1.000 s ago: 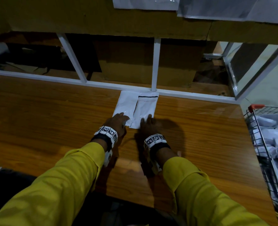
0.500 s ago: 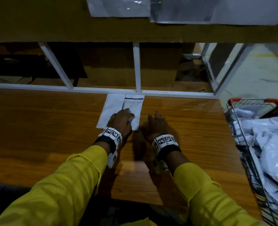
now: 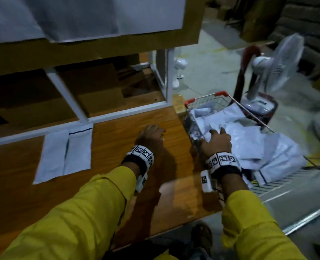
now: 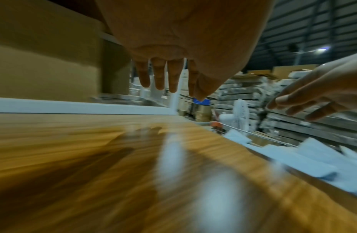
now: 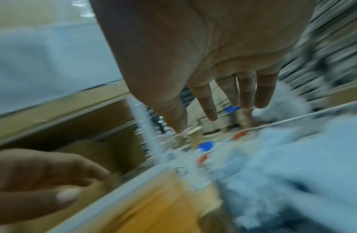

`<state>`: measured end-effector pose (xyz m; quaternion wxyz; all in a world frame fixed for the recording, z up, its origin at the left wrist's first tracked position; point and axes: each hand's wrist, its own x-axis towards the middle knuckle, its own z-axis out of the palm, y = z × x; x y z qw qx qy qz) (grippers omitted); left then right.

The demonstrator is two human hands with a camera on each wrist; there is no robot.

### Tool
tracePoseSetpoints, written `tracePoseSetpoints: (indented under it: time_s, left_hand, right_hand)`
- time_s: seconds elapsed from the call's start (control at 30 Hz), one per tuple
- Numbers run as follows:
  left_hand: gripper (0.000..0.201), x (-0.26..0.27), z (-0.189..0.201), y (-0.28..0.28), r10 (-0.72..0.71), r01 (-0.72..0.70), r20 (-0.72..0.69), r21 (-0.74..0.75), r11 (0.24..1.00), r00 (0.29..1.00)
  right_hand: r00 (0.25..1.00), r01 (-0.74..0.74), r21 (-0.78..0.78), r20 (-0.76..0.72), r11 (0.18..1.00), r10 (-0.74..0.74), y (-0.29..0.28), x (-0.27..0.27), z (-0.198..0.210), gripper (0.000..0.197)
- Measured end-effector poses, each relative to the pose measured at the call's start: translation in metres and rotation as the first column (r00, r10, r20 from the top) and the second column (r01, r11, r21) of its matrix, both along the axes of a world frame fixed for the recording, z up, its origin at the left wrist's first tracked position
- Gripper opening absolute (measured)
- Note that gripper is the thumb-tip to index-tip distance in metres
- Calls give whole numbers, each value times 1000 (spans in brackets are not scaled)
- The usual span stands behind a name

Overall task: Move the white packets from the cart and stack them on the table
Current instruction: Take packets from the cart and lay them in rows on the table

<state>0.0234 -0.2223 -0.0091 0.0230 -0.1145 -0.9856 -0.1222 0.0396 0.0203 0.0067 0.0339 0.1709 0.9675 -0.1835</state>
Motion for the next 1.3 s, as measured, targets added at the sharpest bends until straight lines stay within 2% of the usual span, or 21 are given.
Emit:
tracePoseSetpoints:
  time_s: [0.13,0.27,0.37,0.43,0.5,0.57,0.7,0.83,0.9,1.0,1.07,1.17,1.23,1.3]
  left_hand:
    - [51,-27,-12,86,-85,85,33,3,996,996]
    - [54,-45,-25,163,-183,178,32,128,976,982]
    - [55,-57,-47,213,-237,231,50,101,968,970]
    - [60,-64,-62,243,-222,218,136,48,975,965]
    - [61,-65,-66,270,-207,218,220,-28,975,953]
    - [61,-63,-70,293,-212,244,240,-110,964,947]
    - [60,-62,-91,324,-160,216,279,-182,959,947]
    - [75,-59,-118,344,-39,116,458,-141,983,888]
    - [90,-59,-128,351,-5,83,522,-127,988,853]
    - [108,-61,-137,360,41,26,556,-113,993,830]
    - [114,-60,-141,367,64,-9,560,-101,995,826]
    - [112,-61,-145,372,101,-63,531,-89,994,841]
    - [109,-65,-146,371,119,-89,548,-81,993,828]
    - [102,-68,-141,369,138,-130,572,-54,990,808]
  right_hand:
    - [991,111,21,70,994,-113,81,-4,-19,62]
    - [972,148,42,181,988,-153,142,-13,-41,65]
    - [967,113,93,219,989,-131,179,-19,-57,64]
    - [966,72,137,237,988,-103,200,-24,-68,61]
    - [955,-14,172,294,985,-38,216,-28,-81,61]
    - [932,-99,181,361,978,28,229,-31,-95,62]
    - [898,-217,221,427,951,105,249,-43,-113,60]
    - [887,-280,209,430,937,169,258,-55,-124,58]
    - [905,-214,170,406,962,130,258,-58,-132,63]
    - [937,-7,73,350,997,-19,260,-59,-134,67]
    - [944,-31,110,330,993,-8,264,-60,-136,58]
    - [926,-67,140,378,988,9,269,-62,-128,44]
    - [906,-170,205,417,964,71,273,-61,-119,35]
    - [900,-173,276,434,946,38,277,-58,-110,33]
